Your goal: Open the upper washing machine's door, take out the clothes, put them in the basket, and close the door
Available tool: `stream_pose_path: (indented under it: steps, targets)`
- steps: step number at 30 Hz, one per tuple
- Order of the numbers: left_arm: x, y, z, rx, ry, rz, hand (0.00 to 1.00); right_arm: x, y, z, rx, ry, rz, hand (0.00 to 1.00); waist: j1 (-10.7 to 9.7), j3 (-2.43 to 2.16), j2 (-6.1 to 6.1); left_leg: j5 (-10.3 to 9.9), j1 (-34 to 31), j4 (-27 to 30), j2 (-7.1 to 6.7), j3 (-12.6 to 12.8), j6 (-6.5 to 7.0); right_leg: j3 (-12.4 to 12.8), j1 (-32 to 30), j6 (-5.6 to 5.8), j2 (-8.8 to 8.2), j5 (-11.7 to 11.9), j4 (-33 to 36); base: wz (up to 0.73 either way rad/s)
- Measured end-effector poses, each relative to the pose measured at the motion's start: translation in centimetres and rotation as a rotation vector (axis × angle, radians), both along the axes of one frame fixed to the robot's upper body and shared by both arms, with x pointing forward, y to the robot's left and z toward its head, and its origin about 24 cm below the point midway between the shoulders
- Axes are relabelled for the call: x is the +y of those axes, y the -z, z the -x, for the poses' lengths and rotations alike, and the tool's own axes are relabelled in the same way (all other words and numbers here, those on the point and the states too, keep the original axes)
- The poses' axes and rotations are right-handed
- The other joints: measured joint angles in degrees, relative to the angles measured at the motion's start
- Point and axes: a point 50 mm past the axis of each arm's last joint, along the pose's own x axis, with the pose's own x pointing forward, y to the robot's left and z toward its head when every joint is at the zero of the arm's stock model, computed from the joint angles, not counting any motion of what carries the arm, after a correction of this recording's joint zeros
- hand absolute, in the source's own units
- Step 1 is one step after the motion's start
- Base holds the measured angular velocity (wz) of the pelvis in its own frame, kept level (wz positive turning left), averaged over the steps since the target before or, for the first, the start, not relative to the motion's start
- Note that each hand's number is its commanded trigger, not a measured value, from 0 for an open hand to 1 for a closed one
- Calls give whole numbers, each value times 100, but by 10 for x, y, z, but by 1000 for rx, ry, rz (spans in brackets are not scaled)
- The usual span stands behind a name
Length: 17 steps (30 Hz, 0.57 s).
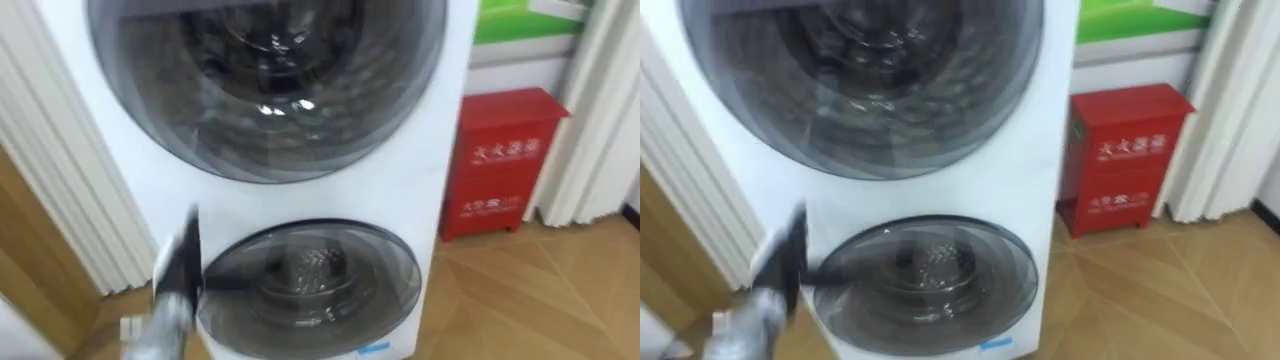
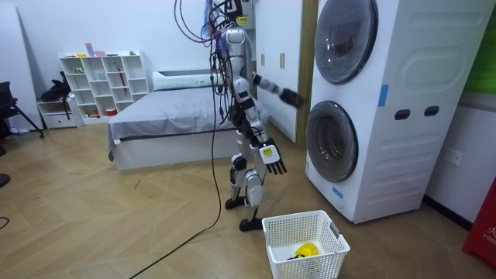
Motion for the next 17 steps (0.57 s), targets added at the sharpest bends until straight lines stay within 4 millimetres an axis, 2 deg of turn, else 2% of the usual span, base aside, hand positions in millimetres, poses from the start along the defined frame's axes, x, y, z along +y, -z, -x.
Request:
stream_pose_path:
  steps: [3,6,7,8,9,13,15,17]
  targets:
    - [7,30,40,165,-26,-15,0,2,1,5,3,6,-1,0,132,-30,-104,-33,38,-3,23,4,-21,-10,18,-7,24,1,-60,-6]
    - [16,55,95,319,-78,-25,0,0,2,15,7,26,24,0,370,4,-163,-107,112,-7,35,9,-44,-20,117,3,36,-63,-109,-1]
    - [17,58,103,342,-86,-30,0,0,1,15,6,28,28,0,424,9,-155,-123,123,-9,35,7,-43,-22,126,6,37,-78,-109,0]
    - [19,64,118,386,-107,-40,0,0,2,16,5,29,35,0,476,34,-166,-133,171,-23,32,4,-46,-23,162,14,35,-98,-120,6]
    - [20,67,131,418,-124,-51,0,-1,2,17,2,30,38,0,546,38,-151,-160,201,-59,33,-8,-44,-37,170,19,38,-133,-126,6]
    - [26,75,165,498,-184,-80,0,-2,3,23,12,35,44,0,762,41,-141,-199,247,-91,36,-21,-46,-32,179,30,44,-186,-106,1]
    - [31,76,183,528,-249,-91,0,-1,3,26,18,32,42,0,791,42,-158,-223,218,-92,39,-34,-51,-89,175,32,38,-215,-108,6]
    - [33,76,191,546,-282,-101,0,0,3,26,18,30,41,0,792,34,-178,-232,186,-92,39,-60,-52,-117,171,37,36,-232,-116,8]
